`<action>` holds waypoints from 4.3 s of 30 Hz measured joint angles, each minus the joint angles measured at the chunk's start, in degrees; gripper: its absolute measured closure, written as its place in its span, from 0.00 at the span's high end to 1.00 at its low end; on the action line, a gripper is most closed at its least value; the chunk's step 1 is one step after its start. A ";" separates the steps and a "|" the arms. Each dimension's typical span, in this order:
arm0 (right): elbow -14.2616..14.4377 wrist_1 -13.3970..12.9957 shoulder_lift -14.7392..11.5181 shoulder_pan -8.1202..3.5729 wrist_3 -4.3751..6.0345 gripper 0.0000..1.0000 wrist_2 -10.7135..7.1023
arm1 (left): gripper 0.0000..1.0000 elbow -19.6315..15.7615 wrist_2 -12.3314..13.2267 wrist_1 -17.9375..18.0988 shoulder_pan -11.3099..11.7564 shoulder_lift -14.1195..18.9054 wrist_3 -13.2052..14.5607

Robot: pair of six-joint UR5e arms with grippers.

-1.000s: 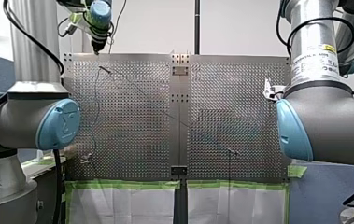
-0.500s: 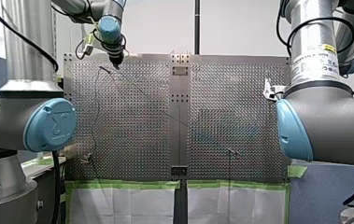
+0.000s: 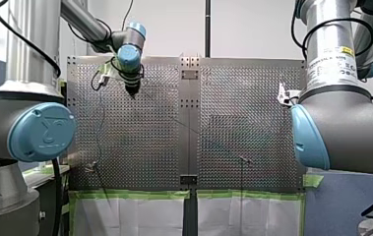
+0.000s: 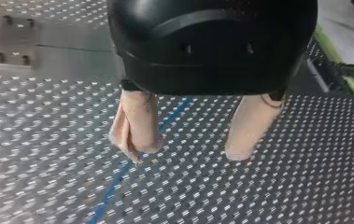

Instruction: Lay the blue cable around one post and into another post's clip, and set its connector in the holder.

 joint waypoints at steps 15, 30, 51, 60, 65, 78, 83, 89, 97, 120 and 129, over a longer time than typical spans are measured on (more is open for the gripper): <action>0.00 0.00 0.00 0.00 0.00 1.00 0.00 | 0.99 -8.22 -8.24 8.21 -8.23 -8.23 -8.23; 0.00 0.00 0.00 0.00 0.00 1.00 0.00 | 0.99 -15.44 -10.24 15.43 -15.45 -15.03 -15.45; 0.00 0.00 0.00 0.00 0.00 1.00 0.00 | 0.99 -26.00 -0.03 25.99 -17.25 -15.48 -23.83; 0.00 0.00 0.00 0.00 0.00 1.00 0.00 | 0.99 -30.47 4.42 30.46 -12.83 -15.48 -22.08; 0.00 0.00 0.00 0.00 0.00 1.00 0.00 | 0.99 -32.76 6.72 32.74 -11.43 -15.48 -21.41; 0.00 0.00 0.00 0.00 0.00 1.00 0.00 | 0.99 -35.40 13.17 39.21 -10.41 -15.48 -22.42; 0.00 0.00 0.00 0.00 0.00 1.00 0.00 | 0.99 -35.40 15.76 41.79 -10.31 -15.48 -23.12; 0.00 0.00 0.00 0.00 0.00 1.00 0.00 | 0.99 -35.35 18.92 45.00 -10.15 -15.48 -25.37; 0.00 0.00 0.00 0.00 0.00 1.00 -0.01 | 0.99 -35.33 20.37 49.62 -10.04 -15.48 -25.33; 0.00 0.00 0.00 0.00 0.00 1.00 0.00 | 0.99 -35.32 18.53 61.16 -8.34 -15.48 -22.42; 0.00 -0.01 0.00 0.00 0.00 1.00 0.00 | 0.99 -35.31 18.49 65.37 -7.10 -15.48 -21.89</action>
